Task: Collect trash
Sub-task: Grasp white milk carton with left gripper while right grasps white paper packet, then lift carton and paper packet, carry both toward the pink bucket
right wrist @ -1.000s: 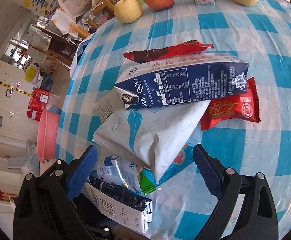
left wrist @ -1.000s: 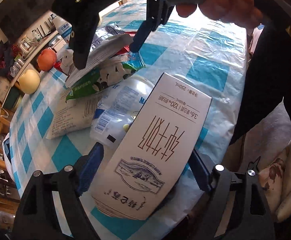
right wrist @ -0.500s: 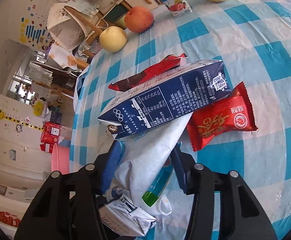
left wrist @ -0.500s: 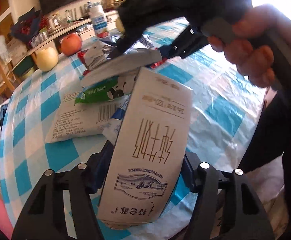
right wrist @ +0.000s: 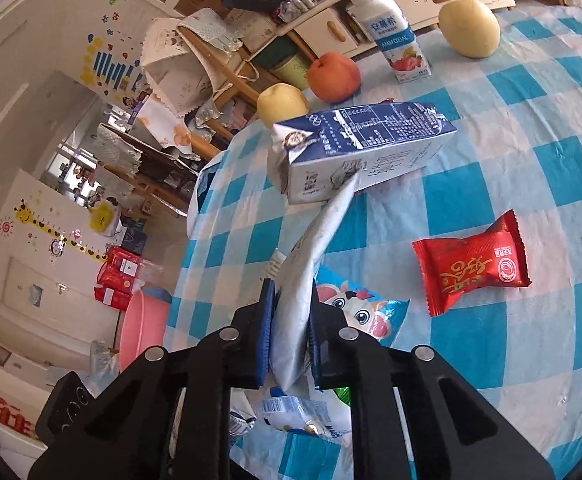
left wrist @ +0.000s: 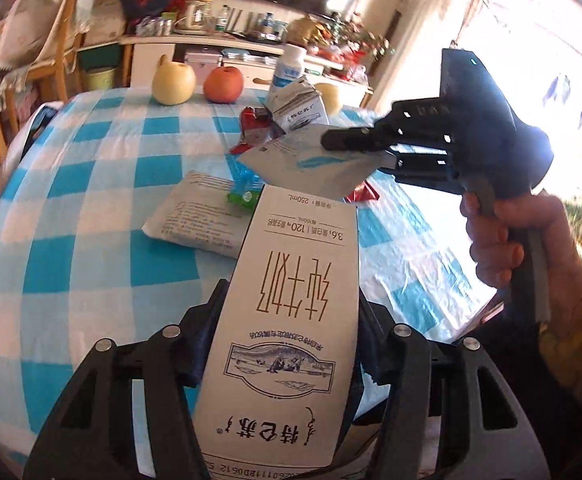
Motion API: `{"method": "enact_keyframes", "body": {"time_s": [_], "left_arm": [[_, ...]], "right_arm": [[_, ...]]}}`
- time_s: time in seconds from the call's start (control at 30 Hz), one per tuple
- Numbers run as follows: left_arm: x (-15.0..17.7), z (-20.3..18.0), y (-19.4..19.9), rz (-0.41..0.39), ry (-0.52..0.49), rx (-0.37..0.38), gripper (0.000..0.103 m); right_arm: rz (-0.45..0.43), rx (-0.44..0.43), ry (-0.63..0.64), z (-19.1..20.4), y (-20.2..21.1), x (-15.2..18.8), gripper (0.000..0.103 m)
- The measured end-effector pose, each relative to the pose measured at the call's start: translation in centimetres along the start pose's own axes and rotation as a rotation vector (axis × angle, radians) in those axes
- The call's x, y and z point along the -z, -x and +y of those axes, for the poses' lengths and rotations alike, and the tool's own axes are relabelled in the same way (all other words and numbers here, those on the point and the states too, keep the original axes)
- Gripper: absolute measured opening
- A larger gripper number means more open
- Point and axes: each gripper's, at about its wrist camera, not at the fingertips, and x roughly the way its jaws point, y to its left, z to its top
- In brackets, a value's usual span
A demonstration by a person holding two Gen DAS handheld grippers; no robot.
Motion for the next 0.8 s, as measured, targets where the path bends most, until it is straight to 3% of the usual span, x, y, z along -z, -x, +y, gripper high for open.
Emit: {"method": "enact_keyframes", "body": {"time_s": [0.6,0.8], "left_arm": [[0.8,6.5,6.9,-0.181,0.204,-0.057,0.057],[1.4,9.9,10.7,-0.262,0.264,-0.128,0.057]], "right_arm": [[-0.122,0.043,0.267,8.6,2.6,3.4,0.014],[-0.115,0.013,0.331,12.7,1.6,4.5,0.014]]}}
